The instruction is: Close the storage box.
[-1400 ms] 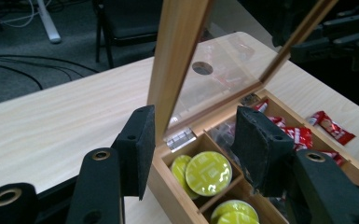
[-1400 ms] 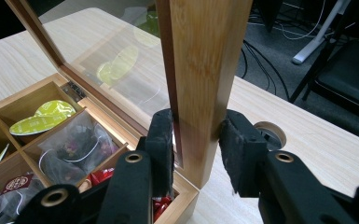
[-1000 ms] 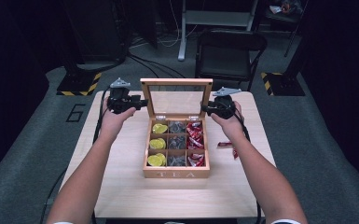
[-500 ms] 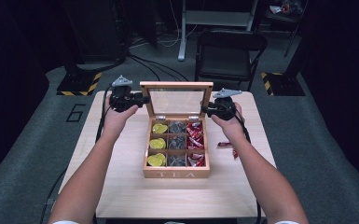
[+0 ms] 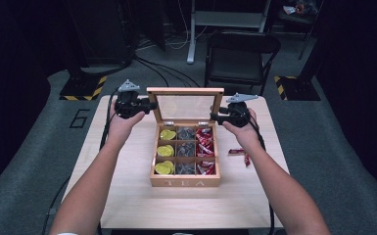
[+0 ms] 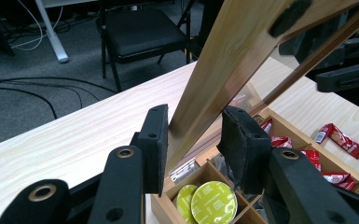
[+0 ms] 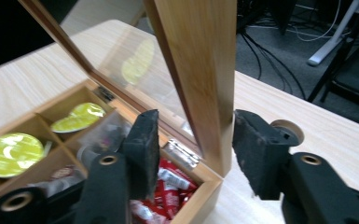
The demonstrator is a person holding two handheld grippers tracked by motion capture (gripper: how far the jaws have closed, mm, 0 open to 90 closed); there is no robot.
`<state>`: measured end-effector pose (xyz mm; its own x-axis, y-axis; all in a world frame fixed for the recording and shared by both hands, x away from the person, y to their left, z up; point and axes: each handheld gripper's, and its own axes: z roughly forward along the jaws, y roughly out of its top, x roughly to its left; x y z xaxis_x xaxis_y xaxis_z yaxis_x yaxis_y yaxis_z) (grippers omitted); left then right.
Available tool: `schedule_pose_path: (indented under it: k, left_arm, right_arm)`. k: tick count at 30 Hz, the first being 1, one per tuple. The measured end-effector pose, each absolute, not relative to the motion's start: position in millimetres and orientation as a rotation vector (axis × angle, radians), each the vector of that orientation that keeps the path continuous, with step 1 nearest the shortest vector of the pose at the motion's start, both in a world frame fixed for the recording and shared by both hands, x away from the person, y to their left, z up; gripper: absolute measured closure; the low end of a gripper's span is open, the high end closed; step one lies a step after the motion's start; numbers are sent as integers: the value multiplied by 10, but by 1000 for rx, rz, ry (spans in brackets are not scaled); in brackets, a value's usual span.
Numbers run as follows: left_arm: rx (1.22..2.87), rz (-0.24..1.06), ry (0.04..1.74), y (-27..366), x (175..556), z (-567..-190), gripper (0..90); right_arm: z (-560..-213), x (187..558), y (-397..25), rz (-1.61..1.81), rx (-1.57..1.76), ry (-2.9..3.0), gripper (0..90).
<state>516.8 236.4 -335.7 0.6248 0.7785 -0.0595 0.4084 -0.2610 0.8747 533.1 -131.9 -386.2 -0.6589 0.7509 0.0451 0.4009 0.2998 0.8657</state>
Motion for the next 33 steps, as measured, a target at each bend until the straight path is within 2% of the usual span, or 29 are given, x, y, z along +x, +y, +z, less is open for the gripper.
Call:
schedule_pose_path:
  k: [33]
  left_arm:
    - [1926, 486, 901, 2358, 4707, -3527, 587]
  right_arm:
    - [-3413, 4667, -1441, 1405, 869, 2199, 492]
